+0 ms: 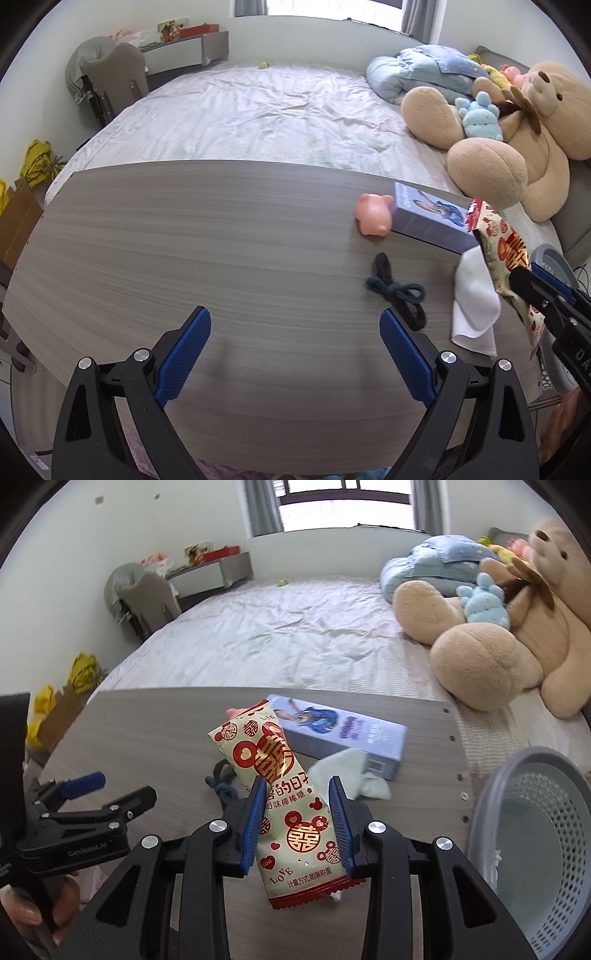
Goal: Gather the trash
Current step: 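Grasp the red-and-white snack wrapper with the right gripper while the left grasps the white tissue, then carry the snack wrapper and white tissue over the basket with both grippers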
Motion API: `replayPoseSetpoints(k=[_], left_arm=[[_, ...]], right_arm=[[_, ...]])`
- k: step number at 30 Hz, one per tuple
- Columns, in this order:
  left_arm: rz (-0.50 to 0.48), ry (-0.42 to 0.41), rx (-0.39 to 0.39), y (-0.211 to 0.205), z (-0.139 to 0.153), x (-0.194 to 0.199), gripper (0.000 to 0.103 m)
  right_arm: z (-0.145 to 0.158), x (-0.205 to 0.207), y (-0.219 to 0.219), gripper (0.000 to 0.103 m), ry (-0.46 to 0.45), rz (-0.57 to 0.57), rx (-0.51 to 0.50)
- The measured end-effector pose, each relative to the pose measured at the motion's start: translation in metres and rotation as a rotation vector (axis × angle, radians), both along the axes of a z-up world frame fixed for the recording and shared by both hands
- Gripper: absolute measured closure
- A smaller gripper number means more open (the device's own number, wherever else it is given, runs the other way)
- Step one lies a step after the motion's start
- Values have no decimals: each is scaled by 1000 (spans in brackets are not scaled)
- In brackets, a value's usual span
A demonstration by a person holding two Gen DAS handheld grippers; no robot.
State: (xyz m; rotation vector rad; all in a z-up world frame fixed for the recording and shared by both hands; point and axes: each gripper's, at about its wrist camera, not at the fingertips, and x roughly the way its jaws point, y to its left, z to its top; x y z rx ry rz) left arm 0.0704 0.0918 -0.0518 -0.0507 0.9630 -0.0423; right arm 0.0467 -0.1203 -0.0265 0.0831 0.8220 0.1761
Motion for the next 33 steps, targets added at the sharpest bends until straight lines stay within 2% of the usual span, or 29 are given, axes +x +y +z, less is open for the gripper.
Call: replayPoseSetpoints(k=[9, 16, 24, 27, 29, 33], left_arm=[[-128, -7, -18, -66, 3, -2, 12], [-200, -19, 7, -120, 2, 14, 12], [-226, 33, 29, -160, -22, 38, 12], [-231, 49, 33, -169, -30, 44, 21], [-241, 68, 28, -171, -34, 46, 35], [-257, 75, 23, -172, -37, 45, 55]], right_arm=[[-6, -34, -64, 69, 16, -155, 48], [-3, -53, -100, 69, -8, -209, 107], [-1, -62, -121, 69, -37, -235, 141], [-4, -64, -128, 69, -35, -242, 156], [-6, -63, -130, 69, -32, -247, 162], [-9, -65, -135, 69, -24, -258, 175]])
